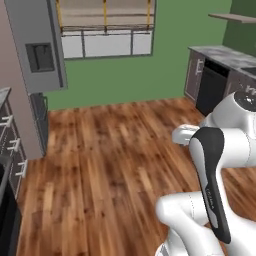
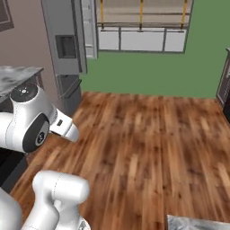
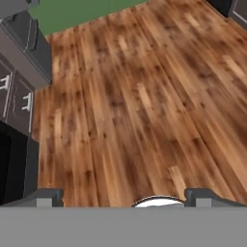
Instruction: Take the cheese, fish, and garlic from the fridge and place them on the plate on the dining counter to create an appetizer plate.
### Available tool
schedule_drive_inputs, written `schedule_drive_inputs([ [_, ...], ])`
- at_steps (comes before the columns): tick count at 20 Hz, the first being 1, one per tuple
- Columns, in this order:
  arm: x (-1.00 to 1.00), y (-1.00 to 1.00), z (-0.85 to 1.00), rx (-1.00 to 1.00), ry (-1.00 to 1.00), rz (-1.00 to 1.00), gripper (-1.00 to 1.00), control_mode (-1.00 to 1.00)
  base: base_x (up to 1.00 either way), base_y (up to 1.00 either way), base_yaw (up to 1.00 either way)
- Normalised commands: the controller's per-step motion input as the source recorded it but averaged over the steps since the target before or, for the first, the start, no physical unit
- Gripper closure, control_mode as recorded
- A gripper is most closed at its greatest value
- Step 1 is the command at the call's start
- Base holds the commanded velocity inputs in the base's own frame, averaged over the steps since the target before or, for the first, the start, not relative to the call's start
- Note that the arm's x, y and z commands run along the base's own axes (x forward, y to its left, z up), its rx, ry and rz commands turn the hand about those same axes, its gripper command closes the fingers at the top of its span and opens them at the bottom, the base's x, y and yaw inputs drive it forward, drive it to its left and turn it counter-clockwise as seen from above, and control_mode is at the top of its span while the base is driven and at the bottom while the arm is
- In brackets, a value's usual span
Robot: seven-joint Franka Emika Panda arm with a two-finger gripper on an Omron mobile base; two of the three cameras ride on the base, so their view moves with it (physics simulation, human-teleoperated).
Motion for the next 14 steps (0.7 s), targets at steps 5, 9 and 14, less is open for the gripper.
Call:
schedule_drive_inputs([
  [5,0.00,0.00,0.00,0.00,0.00,0.00,-1.00,1.00,1.00,0.09,-0.18],
  [9,0.00,0.00,0.00,0.00,0.00,0.00,-1.00,1.00,1.00,0.23,-0.15],
  [14,0.00,0.00,0.00,0.00,0.00,0.00,-1.00,1.00,1.00,0.02,-0.02],
])
